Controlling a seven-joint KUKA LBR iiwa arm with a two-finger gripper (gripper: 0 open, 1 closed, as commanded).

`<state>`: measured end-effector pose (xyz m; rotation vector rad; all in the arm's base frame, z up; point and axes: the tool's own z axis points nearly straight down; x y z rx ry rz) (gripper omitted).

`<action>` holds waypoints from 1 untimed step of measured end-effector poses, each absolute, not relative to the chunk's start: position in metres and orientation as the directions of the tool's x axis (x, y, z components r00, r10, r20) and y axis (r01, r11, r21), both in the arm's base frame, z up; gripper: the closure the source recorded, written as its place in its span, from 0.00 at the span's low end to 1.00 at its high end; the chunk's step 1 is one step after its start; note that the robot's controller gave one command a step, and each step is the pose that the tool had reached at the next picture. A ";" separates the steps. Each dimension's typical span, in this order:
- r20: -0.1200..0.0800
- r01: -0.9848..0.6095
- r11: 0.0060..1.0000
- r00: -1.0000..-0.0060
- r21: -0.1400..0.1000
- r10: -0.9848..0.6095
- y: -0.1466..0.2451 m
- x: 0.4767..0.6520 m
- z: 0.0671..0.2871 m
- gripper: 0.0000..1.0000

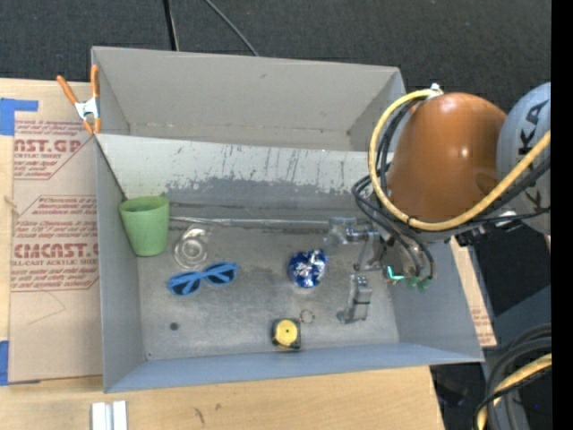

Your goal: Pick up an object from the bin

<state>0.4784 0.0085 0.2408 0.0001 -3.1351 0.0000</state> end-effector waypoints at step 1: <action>0.002 -0.490 0.872 -0.872 0.002 -0.490 0.018 0.536 0.086 0.00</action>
Offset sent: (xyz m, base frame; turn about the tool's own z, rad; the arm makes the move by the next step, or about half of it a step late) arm 0.0579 0.0082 -0.1520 -0.5109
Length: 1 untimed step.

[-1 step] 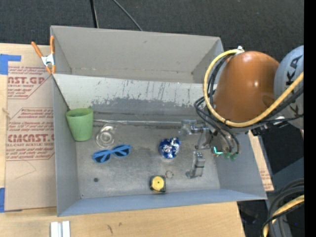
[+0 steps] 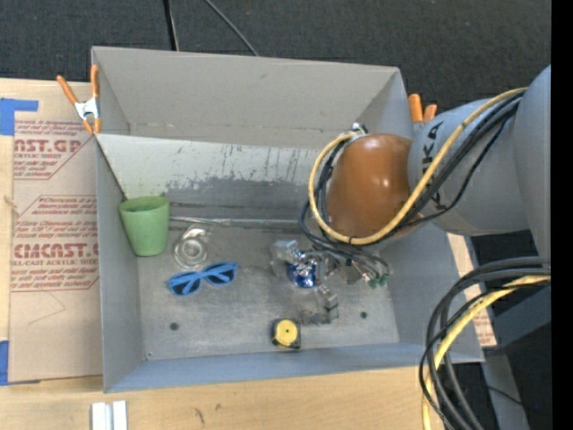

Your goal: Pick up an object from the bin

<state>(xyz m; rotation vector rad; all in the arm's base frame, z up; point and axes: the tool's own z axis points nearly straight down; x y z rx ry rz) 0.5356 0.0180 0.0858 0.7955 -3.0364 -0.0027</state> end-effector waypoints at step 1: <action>-0.004 -0.469 0.883 -0.883 -0.004 -0.469 -0.036 0.587 0.069 0.00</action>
Offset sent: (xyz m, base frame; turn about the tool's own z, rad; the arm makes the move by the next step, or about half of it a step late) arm 0.0494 -0.0498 -0.0158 0.0186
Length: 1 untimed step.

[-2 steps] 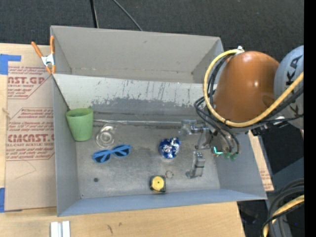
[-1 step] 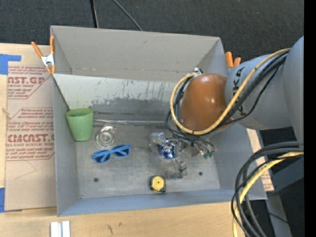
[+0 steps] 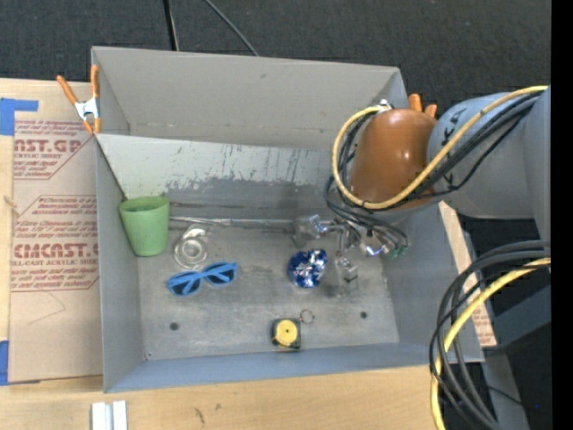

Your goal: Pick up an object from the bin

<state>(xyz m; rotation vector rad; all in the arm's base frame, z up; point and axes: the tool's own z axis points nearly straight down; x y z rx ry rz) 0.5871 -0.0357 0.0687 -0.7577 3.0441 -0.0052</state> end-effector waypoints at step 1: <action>-0.002 -0.473 0.881 -0.881 0.001 -0.473 -0.031 0.585 0.070 1.00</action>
Offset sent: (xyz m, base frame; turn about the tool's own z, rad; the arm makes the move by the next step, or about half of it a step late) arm 0.0000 0.0000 0.0000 0.0000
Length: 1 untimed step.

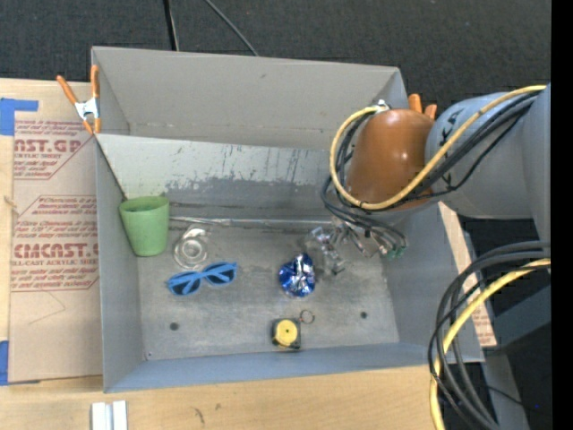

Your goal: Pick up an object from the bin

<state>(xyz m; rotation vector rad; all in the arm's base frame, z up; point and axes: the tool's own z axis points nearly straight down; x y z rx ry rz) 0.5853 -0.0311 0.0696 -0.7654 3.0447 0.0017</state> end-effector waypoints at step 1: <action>-0.004 -0.457 0.889 -0.889 0.005 -0.457 0.046 0.556 0.095 1.00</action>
Offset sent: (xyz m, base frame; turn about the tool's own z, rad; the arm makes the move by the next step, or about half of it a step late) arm -0.0286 0.0701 0.0239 0.0255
